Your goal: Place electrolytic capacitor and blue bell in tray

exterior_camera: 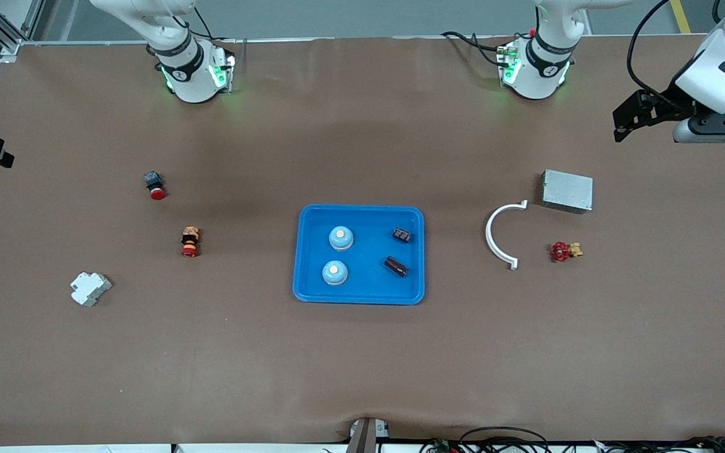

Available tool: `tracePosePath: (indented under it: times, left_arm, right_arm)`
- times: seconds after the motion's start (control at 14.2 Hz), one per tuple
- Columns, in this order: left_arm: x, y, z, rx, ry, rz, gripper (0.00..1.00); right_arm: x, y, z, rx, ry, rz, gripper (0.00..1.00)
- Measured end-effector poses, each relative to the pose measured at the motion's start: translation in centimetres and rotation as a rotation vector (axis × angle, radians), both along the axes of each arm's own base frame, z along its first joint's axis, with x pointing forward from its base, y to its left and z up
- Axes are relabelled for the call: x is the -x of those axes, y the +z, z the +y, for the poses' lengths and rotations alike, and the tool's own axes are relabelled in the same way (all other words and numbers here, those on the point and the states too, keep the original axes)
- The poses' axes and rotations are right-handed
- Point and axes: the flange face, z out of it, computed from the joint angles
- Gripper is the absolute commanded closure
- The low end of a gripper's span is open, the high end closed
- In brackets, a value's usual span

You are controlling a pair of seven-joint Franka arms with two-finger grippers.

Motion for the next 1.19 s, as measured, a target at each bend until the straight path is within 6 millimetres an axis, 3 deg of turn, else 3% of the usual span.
tracePosePath:
  times: [1.19]
  left_arm:
    - [-0.3,0.2,0.1,0.002,0.0,-0.005,0.0]
  right_arm:
    - [0.9,1.4,0.9,-0.037,-0.018,0.0,0.0]
